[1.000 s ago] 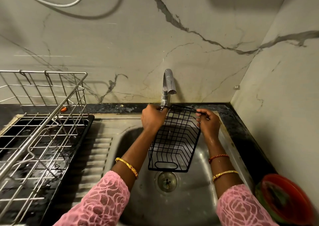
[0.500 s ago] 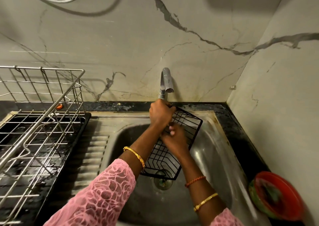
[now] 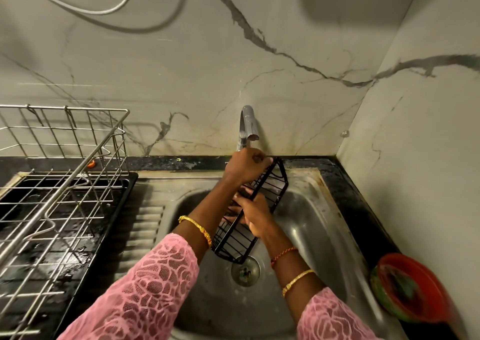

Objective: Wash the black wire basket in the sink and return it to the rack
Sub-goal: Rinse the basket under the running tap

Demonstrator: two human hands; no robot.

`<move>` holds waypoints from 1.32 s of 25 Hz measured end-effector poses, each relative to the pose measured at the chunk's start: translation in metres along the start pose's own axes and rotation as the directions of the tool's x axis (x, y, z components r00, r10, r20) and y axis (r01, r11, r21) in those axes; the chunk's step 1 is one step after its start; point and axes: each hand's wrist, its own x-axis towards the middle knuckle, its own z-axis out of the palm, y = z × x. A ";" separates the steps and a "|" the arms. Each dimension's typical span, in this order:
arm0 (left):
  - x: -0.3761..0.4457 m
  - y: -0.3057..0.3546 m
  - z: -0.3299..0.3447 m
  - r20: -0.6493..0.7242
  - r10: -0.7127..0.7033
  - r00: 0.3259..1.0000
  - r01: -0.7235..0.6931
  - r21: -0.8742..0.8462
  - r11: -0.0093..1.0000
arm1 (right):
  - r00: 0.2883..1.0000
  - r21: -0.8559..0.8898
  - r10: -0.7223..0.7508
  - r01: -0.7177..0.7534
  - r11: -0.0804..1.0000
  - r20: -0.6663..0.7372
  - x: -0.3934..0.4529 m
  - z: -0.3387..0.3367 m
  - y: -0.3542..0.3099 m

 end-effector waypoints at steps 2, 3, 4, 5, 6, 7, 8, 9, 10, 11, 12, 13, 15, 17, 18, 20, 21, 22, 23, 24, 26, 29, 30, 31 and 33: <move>-0.005 -0.013 -0.002 0.011 0.046 0.999 -0.046 -0.001 0.999 | 0.999 0.054 -0.033 0.032 0.998 0.026 -0.001 -0.002 -0.005; -0.010 -0.017 -0.003 0.016 0.058 0.998 -0.058 -0.004 0.998 | 0.998 0.070 -0.050 0.049 0.996 0.025 -0.002 -0.003 -0.007; -0.015 -0.023 -0.003 0.022 0.064 0.998 -0.063 -0.024 0.998 | 0.997 0.082 -0.070 0.069 0.994 0.013 0.000 -0.004 -0.008; -0.021 -0.026 -0.005 0.043 0.045 0.998 -0.043 -0.053 0.998 | 0.996 0.094 -0.093 0.093 0.991 -0.009 0.003 -0.006 -0.009; -0.028 -0.031 -0.006 0.072 0.017 0.997 -0.010 -0.094 0.996 | 0.993 0.118 -0.117 0.120 0.986 -0.027 0.005 -0.008 -0.010; -0.036 -0.036 -0.008 0.090 -0.009 0.996 0.019 -0.114 0.993 | 0.990 0.154 -0.133 0.137 0.978 -0.037 0.008 -0.011 -0.011; -0.042 -0.046 -0.009 0.080 -0.023 0.997 0.032 -0.115 0.993 | 0.990 0.204 -0.138 0.143 0.968 -0.039 0.011 -0.014 -0.013; -0.047 -0.054 -0.012 0.057 -0.041 0.998 0.046 -0.099 0.994 | 0.990 0.261 -0.135 0.138 0.955 -0.031 0.012 -0.017 -0.015; -0.052 -0.064 -0.014 0.016 -0.072 0.997 0.073 -0.087 0.994 | 0.991 0.318 -0.132 0.130 0.939 -0.017 0.013 -0.022 -0.015; -0.058 -0.069 -0.018 -0.020 -0.113 0.993 0.110 -0.090 0.990 | 0.991 0.366 -0.135 0.124 0.922 0.002 0.013 -0.026 -0.016; -0.064 -0.075 -0.020 -0.044 -0.161 0.986 0.154 -0.130 0.980 | 0.990 0.403 -0.139 0.120 0.907 0.017 0.013 -0.030 -0.016; -0.070 -0.076 -0.021 -0.049 -0.202 0.978 0.188 -0.198 0.962 | 0.989 0.428 -0.144 0.117 0.896 0.030 0.013 -0.032 -0.016; -0.080 -0.076 -0.021 -0.012 -0.294 0.956 0.268 -0.377 0.887 | 0.988 0.452 -0.148 0.111 0.885 0.046 0.014 -0.034 -0.012; -0.084 -0.082 -0.013 0.069 -0.400 0.914 0.365 -0.569 0.737 | 0.987 0.451 -0.146 0.103 0.886 0.061 0.013 -0.032 -0.008; -0.086 -0.085 -0.009 0.105 -0.456 0.884 0.410 -0.644 0.646 | 0.987 0.445 -0.143 0.097 0.890 0.069 0.012 -0.031 -0.006; -0.091 -0.087 -0.003 0.139 -0.548 0.825 0.479 -0.687 0.546 | 0.986 0.421 -0.143 0.093 0.902 0.087 0.010 -0.031 -0.003; -0.094 -0.088 -0.001 0.147 -0.585 0.797 0.508 -0.688 0.519 | 0.984 0.406 -0.148 0.098 0.909 0.094 0.008 -0.032 -0.002; -0.096 -0.089 0.001 0.166 -0.623 0.764 0.534 -0.704 0.467 | 0.982 0.396 -0.158 0.106 0.912 0.102 0.007 -0.032 -0.002; -0.098 -0.090 0.002 0.228 -0.666 0.710 0.565 -0.748 0.347 | 0.979 0.395 -0.169 0.112 0.912 0.111 0.007 -0.032 -0.003; -0.100 -0.092 0.003 0.319 -0.678 0.662 0.581 -0.790 0.195 | 0.976 0.401 -0.177 0.115 0.909 0.123 0.007 -0.032 -0.005; -0.106 -0.095 0.003 0.458 -0.623 0.634 0.570 -0.821 -0.024 | 0.973 0.407 -0.183 0.112 0.906 0.140 0.007 -0.031 -0.008; -0.109 -0.097 0.009 0.443 -0.635 0.632 0.587 -0.809 0.019 | 0.973 0.370 -0.183 0.119 0.922 0.143 0.006 -0.028 -0.008; -0.109 -0.097 0.011 0.389 -0.668 0.635 0.571 -0.818 0.067 | 0.973 0.362 -0.185 0.124 0.924 0.139 0.005 -0.026 -0.007; -0.110 -0.098 0.013 0.348 -0.684 0.641 0.555 -0.826 0.099 | 0.973 0.357 -0.188 0.129 0.925 0.135 0.005 -0.023 -0.007; -0.111 -0.101 0.018 0.326 -0.689 0.648 0.536 -0.837 0.108 | 0.974 0.347 -0.186 0.132 0.928 0.127 0.007 -0.016 -0.012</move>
